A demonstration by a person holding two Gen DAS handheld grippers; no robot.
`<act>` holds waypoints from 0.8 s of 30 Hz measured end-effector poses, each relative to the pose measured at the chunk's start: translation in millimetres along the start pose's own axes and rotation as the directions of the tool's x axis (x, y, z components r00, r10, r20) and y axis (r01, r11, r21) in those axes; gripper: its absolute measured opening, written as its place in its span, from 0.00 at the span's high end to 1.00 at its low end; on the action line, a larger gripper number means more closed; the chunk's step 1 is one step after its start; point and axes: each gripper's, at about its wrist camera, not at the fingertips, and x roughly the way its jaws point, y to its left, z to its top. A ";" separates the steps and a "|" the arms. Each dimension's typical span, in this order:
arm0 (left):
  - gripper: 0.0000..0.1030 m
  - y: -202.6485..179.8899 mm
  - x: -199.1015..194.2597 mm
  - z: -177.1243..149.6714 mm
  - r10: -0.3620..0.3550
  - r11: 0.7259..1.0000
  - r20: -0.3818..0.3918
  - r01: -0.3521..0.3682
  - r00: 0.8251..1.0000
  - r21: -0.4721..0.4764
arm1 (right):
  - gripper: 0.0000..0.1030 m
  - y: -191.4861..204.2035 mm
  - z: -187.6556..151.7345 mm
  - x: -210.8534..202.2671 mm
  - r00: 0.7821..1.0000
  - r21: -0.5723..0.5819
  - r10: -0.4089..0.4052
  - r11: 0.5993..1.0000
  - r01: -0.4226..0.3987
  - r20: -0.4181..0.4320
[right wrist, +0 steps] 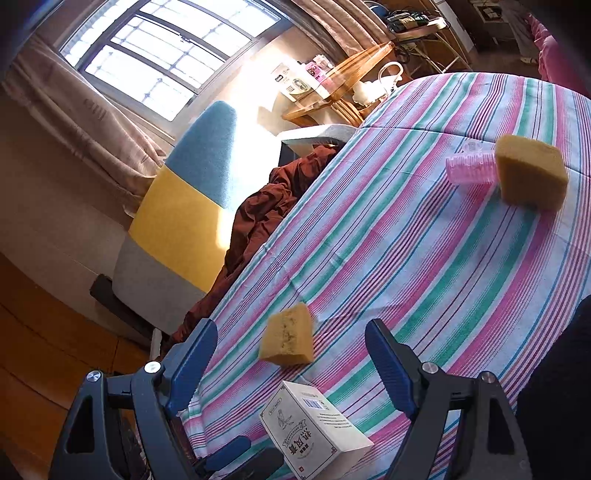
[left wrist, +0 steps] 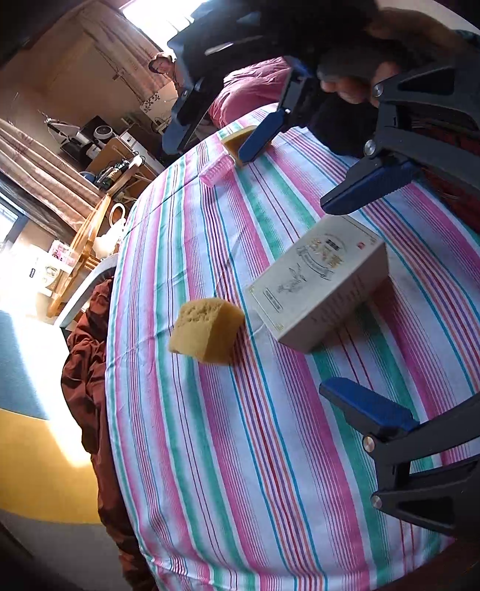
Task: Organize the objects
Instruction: 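Move both tools back to the white box and yellow sponge, then grasp the white printed box with left while right grasps the yellow sponge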
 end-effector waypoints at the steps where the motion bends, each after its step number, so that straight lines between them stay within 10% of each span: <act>1: 0.10 -2.5 7.1 5.5 0.001 1.000 -0.008 -0.001 1.000 -0.017 | 0.19 -1.2 0.3 -0.4 1.000 0.007 0.012 1.000 -0.012 0.005; 10: 0.17 -24.0 50.5 10.7 0.133 0.990 -0.049 -0.131 0.990 0.042 | 0.19 -4.1 -1.0 1.8 0.999 0.023 0.050 0.998 -0.050 -0.005; 15: 0.46 -10.5 22.3 -8.6 0.102 0.986 0.017 -0.103 0.995 0.129 | 0.19 0.2 -4.4 9.8 0.999 -0.006 0.021 1.000 -0.022 -0.045; 24: 0.49 41.9 -40.1 -61.0 0.194 0.966 0.113 -0.210 0.974 0.152 | 0.19 10.8 -21.1 45.1 0.967 -0.102 -0.122 0.990 0.101 -0.225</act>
